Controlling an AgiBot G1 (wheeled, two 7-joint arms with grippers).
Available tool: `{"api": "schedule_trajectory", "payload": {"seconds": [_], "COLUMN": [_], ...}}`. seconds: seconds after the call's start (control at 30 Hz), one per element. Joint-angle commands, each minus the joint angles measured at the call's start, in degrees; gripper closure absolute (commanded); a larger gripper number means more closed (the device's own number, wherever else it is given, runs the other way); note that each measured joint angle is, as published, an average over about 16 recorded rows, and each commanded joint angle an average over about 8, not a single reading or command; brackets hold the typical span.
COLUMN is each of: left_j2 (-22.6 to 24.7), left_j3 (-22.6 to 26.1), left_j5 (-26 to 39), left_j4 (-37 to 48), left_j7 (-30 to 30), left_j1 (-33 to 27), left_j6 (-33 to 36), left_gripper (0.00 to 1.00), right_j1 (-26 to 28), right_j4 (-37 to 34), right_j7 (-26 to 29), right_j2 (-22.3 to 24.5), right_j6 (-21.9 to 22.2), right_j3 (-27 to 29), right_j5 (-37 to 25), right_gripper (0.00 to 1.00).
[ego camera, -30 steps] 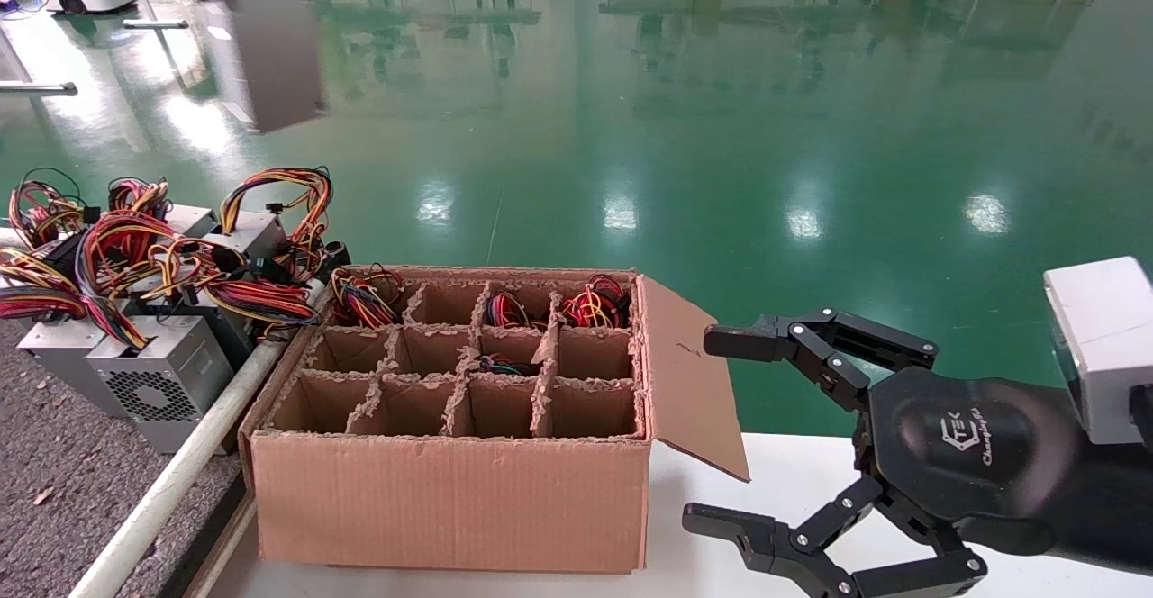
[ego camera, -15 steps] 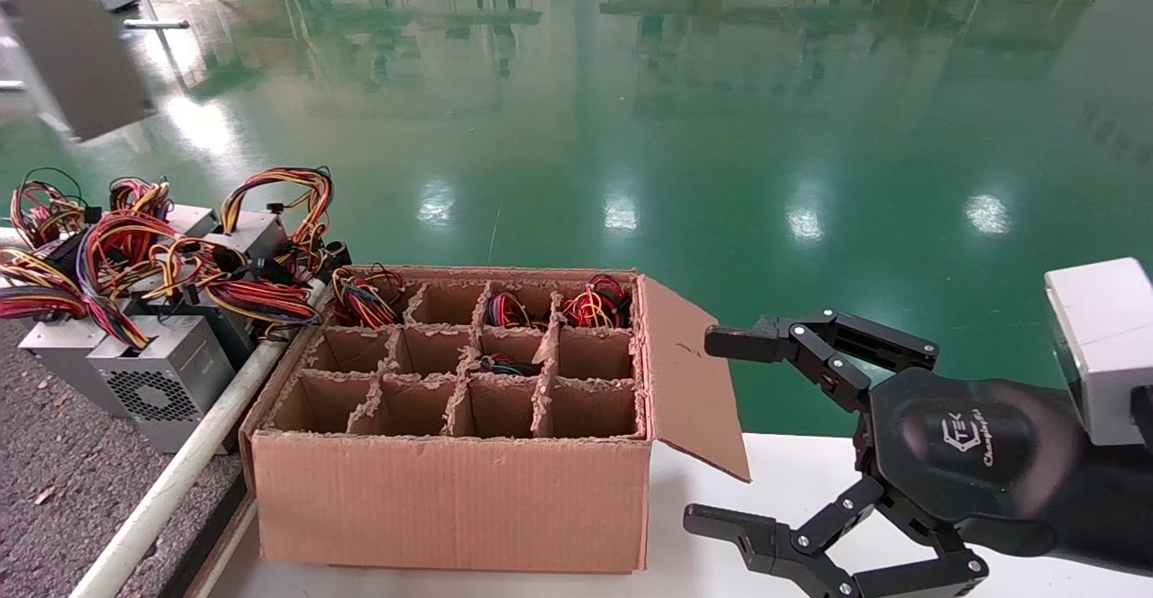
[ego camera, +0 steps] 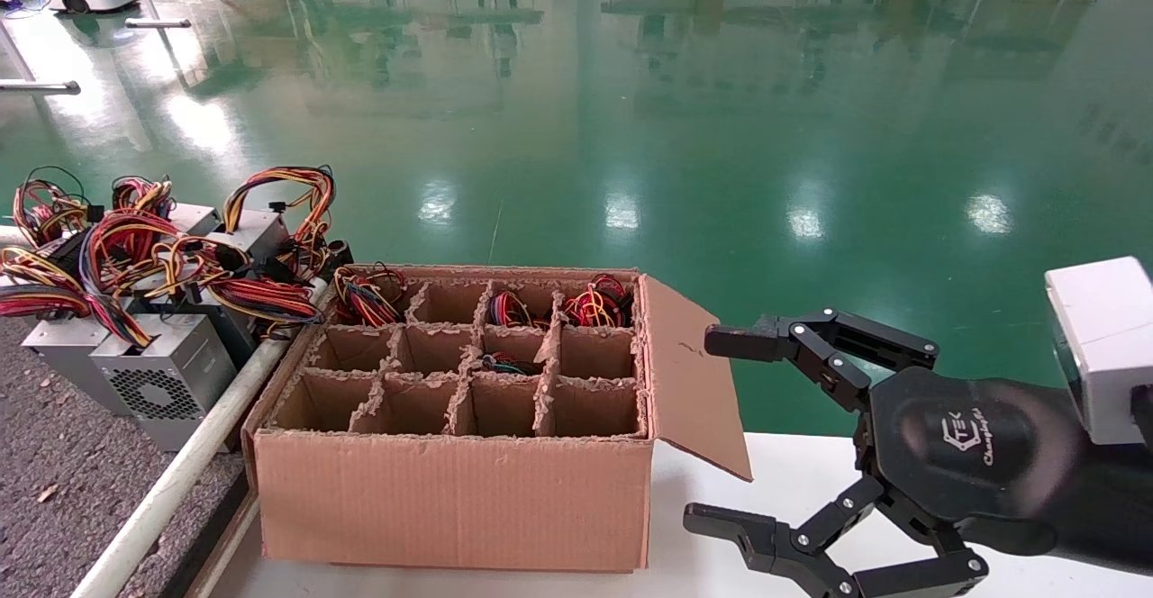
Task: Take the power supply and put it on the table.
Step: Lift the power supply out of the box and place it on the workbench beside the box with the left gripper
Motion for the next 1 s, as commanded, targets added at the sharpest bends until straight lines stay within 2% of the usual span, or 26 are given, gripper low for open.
{"api": "schedule_trajectory", "payload": {"seconds": [0.03, 0.37, 0.7, 1.0], "left_j2": [-1.3, -4.0, -4.3, -4.3], "left_j3": [0.6, 2.6, 3.2, 3.2], "left_j5": [0.8, 3.8, 4.8, 4.8], "left_j4": [0.1, 0.7, 0.9, 0.9], "left_j7": [-0.2, -2.2, -4.7, -4.8], "left_j1": [-0.1, 1.2, 4.2, 4.4], "left_j6": [0.3, -1.2, -1.5, -1.5], "left_gripper": [1.00, 1.00, 1.00, 1.00], "right_j1": [0.0, 0.0, 0.0, 0.0], "right_j4": [0.0, 0.0, 0.0, 0.0], "right_j7": [0.0, 0.0, 0.0, 0.0], "right_j2": [0.0, 0.0, 0.0, 0.0], "right_j6": [0.0, 0.0, 0.0, 0.0], "right_j3": [0.0, 0.0, 0.0, 0.0], "right_j5": [0.0, 0.0, 0.0, 0.0], "right_gripper": [0.00, 0.00, 0.00, 0.00]}}
